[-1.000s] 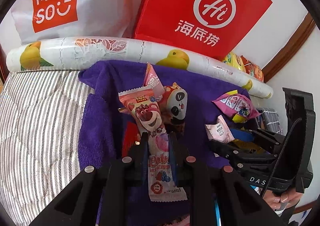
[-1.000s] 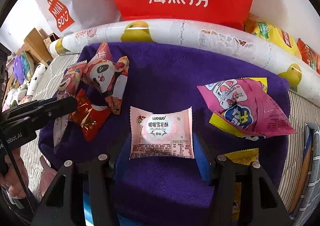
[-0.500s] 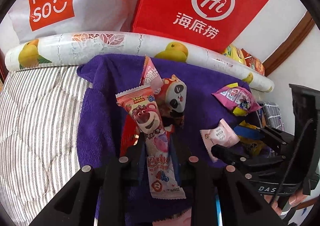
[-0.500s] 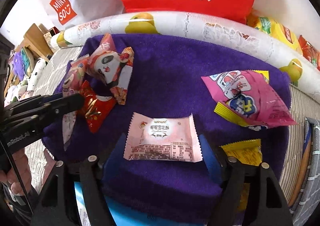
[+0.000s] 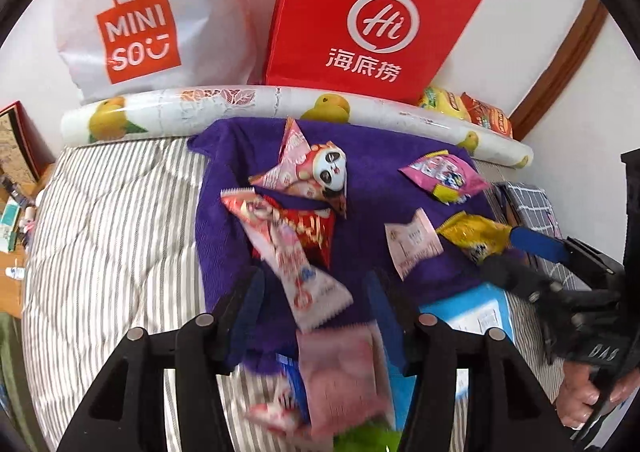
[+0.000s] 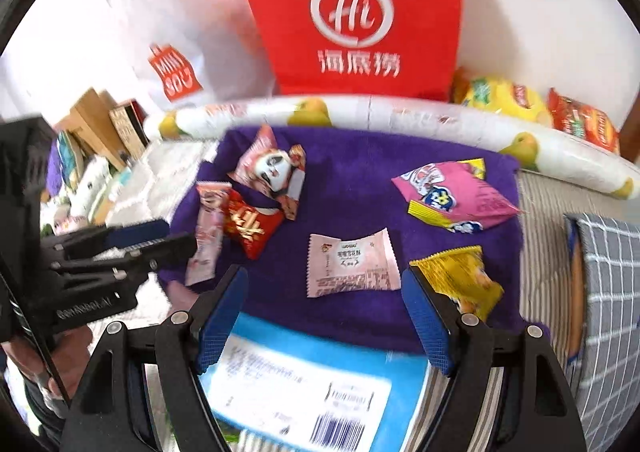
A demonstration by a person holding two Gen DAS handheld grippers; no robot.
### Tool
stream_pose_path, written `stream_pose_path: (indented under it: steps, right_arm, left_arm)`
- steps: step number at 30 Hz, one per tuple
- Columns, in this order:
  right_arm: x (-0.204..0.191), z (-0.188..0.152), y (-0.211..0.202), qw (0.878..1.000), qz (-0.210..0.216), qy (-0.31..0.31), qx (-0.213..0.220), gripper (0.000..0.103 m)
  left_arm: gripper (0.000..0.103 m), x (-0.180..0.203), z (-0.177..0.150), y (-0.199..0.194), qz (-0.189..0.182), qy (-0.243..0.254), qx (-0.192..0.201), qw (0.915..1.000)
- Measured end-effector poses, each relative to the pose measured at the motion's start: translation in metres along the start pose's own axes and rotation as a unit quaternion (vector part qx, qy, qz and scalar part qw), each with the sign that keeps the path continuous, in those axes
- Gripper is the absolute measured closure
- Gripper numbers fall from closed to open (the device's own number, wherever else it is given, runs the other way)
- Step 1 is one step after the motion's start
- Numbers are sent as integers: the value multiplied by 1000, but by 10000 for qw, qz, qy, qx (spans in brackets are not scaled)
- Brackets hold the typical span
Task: Organize snacks
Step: 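Lower both snacks onto the purple towel and open both grippers, then grasp the pink bag with white lettering with the left gripper while the right returns to the pile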
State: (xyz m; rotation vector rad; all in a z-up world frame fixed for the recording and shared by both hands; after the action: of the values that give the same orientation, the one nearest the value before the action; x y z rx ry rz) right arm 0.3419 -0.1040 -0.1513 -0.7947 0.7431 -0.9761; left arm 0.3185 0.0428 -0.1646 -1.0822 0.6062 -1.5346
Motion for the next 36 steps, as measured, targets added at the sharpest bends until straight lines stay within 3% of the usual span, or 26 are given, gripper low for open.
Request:
stream_pose_path:
  steps: [11, 19, 32, 33, 35, 36]
  right_arm:
    - [-9, -53, -53, 9988, -9, 266, 421, 25]
    - [-3, -82, -60, 9985, -94, 302, 456, 25]
    - [10, -97, -48, 9979, -101, 521, 375, 25]
    - [10, -98, -47, 9978, -94, 534, 374, 25]
    - [9, -100, -46, 9978, -98, 548, 361, 25]
    - [9, -100, -45, 9978, -111, 546, 352, 25]
  left_arm:
    - [47, 1, -48, -5, 164, 79, -203, 9996]
    - [47, 5, -60, 3, 274, 205, -343, 9988]
    - [47, 7, -64, 24, 650, 437, -440, 9960]
    - [49, 7, -64, 25, 655, 438, -436, 9959]
    - [62, 7, -64, 27, 604, 445, -457, 9961]
    - [62, 7, -64, 27, 596, 435, -460, 9962]
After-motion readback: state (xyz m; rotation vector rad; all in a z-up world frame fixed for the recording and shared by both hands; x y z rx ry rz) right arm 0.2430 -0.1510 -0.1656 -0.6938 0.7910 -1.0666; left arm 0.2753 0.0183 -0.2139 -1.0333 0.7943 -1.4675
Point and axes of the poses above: each gripper's, at about its wrist camera, not at the fingertips, and y roughly the way its jaws point, x to its right, z to its top, the point moved 9 cm from there along y, roughly the way its jaws point, and after that the axes turned 8 degrees about -y, right-handed, at the moved point
